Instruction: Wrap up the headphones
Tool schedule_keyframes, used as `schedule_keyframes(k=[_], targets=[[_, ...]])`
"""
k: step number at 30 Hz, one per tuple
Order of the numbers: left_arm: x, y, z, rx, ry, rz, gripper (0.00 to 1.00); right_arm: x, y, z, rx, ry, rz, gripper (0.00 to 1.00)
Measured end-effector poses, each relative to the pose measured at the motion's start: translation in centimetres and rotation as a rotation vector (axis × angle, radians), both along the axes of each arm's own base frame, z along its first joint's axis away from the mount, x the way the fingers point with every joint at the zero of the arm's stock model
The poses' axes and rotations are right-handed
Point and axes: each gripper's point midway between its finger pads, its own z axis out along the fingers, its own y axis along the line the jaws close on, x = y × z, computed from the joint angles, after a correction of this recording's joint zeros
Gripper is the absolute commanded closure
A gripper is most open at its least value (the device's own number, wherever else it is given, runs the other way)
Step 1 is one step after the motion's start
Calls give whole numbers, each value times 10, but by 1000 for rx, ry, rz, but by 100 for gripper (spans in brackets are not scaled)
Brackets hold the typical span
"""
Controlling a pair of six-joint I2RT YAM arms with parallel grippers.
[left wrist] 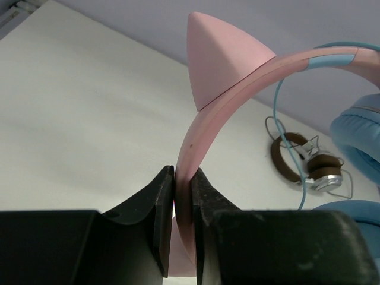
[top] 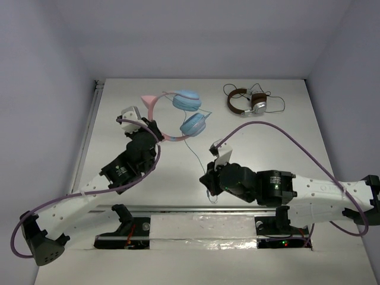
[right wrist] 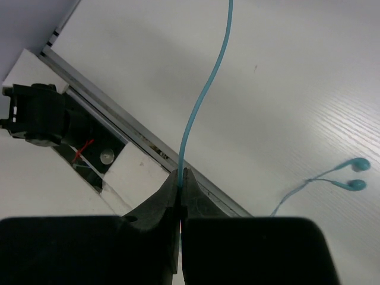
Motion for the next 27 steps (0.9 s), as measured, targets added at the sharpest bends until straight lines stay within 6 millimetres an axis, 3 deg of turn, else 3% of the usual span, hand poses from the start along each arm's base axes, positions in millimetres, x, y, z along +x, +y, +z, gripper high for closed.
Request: schedule_keyframes(k=[6,11,19,23,27], targets=[[-5,0,-56,65,95,-4,100,-10,3,9,-100,0,24,100],[-20,-16,-92,141,175,-69,100,-6,-5,19,-148,-20,0,100],[-64,-62,-132,330,343,-303,100,1,-22,41,-182,-59,-28,100],[-93,-84,-143,447,433,-403,100,3,-36,37,-246,-69,-49,100],[-118,-92,-151,526,496,-469,100,8,-54,34,-315,-87,-84,100]])
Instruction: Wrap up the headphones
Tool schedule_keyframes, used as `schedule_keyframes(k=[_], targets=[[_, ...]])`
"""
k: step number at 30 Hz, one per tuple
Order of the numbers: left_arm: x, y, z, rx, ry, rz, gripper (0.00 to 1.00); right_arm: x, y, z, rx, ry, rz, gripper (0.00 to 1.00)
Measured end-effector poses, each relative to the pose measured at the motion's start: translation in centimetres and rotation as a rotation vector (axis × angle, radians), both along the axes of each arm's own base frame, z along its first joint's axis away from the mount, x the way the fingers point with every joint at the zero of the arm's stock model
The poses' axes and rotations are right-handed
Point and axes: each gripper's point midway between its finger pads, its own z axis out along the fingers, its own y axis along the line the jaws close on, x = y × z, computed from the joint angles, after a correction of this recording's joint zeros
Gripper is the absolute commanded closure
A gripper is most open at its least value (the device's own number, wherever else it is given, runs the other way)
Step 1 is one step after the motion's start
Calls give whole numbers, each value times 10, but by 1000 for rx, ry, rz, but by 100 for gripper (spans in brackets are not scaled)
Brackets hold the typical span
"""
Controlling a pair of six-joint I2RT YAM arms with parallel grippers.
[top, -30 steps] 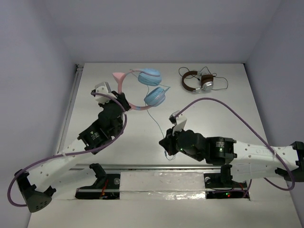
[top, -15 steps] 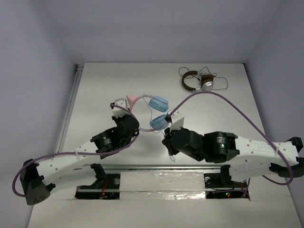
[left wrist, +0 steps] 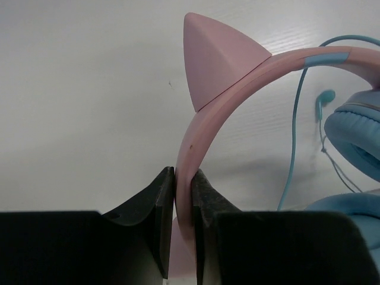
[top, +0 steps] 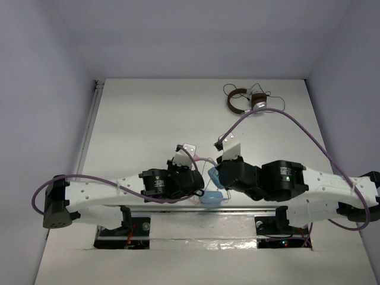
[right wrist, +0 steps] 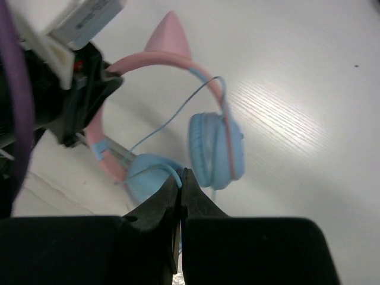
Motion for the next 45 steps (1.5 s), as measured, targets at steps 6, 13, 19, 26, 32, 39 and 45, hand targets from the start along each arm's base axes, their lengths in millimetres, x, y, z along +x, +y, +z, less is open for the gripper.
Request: schedule_keyframes(k=[6,13,19,26,32,39,45], targets=[[-14,11,10,-25,40,-39,100,7,-23,-6,-75,-29,-63,100],[-28,9,36,-118,82,-126,100,20,-35,0,-82,-92,-140,100],[-44,-1,37,-160,145,-226,100,39,-41,9,-9,-139,-201,95],[-55,-3,78,-365,119,-306,100,65,-50,3,76,-167,-269,84],[-61,5,96,-442,102,-339,100,88,-46,-15,190,-159,-261,72],[-60,9,116,-523,61,-351,100,85,-32,11,509,-198,-114,63],[-52,-3,143,-558,3,-354,100,78,-1,2,630,-203,12,52]])
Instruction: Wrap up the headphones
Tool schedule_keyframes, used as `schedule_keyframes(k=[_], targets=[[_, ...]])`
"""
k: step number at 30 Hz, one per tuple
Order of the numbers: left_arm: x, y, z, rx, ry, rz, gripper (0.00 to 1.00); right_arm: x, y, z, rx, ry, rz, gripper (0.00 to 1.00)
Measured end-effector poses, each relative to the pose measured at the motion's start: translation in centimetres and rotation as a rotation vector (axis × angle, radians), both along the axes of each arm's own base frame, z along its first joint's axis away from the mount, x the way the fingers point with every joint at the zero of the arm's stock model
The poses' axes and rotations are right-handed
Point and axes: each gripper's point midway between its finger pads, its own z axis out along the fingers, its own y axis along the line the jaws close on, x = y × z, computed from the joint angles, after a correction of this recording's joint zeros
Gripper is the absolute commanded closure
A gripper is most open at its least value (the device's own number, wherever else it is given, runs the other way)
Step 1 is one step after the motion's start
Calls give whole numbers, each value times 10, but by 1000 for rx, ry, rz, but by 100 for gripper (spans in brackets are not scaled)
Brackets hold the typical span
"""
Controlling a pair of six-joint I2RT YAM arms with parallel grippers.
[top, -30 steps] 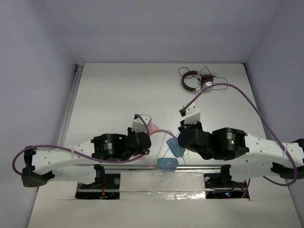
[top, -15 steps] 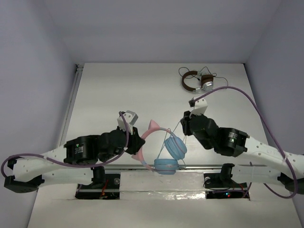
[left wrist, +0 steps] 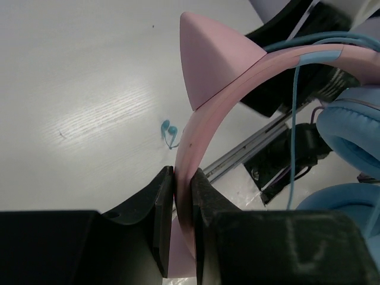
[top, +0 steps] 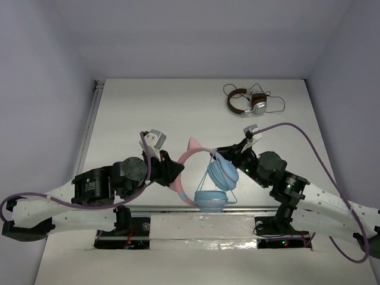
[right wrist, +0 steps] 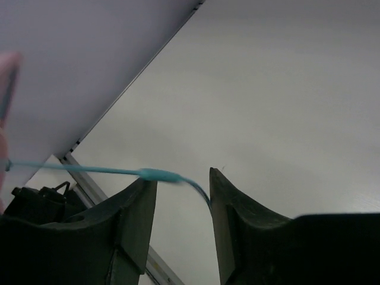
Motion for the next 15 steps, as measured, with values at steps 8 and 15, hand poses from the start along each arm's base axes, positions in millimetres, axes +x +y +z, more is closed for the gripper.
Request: schedule_keyframes(k=[8,15], targets=[[13,-8,60,-134,-95,43,100,8,11,-18,22,-9,6,42],[21,-11,99,-194,-145,70,100,11,5,-43,39,-17,-12,37]])
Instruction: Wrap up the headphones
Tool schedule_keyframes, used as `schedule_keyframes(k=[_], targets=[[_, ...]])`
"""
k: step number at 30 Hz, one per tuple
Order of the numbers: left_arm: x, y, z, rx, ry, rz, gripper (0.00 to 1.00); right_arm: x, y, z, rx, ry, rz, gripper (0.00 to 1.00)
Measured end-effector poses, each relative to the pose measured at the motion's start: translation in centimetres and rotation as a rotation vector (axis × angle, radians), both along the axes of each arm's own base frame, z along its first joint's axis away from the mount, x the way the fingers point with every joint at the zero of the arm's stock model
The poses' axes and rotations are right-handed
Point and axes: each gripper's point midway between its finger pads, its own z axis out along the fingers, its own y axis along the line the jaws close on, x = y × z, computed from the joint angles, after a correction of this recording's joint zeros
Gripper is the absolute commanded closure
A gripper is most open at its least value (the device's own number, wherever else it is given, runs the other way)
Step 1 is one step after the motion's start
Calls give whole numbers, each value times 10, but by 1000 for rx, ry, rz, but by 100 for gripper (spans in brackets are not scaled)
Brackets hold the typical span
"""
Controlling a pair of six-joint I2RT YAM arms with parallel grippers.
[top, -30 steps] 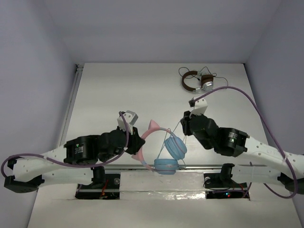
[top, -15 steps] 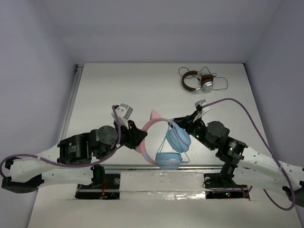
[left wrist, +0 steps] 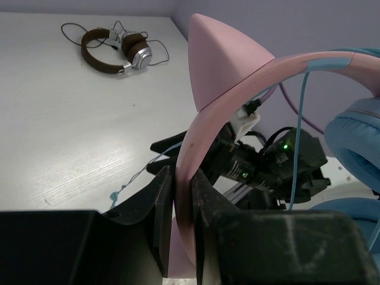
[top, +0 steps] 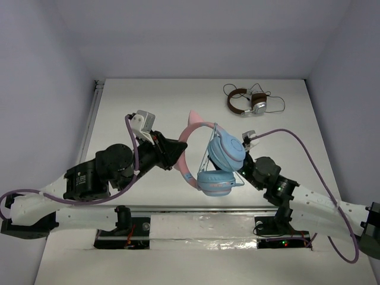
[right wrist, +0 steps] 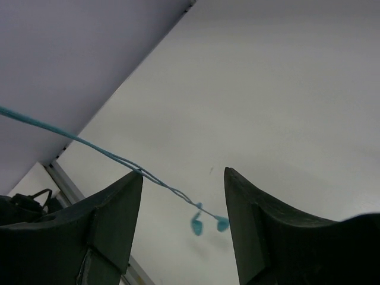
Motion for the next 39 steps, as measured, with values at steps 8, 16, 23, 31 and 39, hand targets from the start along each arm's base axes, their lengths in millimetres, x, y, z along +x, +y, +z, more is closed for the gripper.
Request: schedule_keyframes(k=[8,16,23,31,39], targets=[[6,-3,33,-15,-54,19,100,5,4,-22,-30,34,-4,36],[10,-2,60,-40,-93,38,100,-1,22,-41,-64,67,88,42],[13,0,58,-22,-104,57,100,-5,16,-29,-24,73,78,52],[23,7,59,9,-124,120,100,-10,-13,0,-9,73,1,100],[27,8,70,14,-142,150,100,-21,7,-9,-78,78,131,33]])
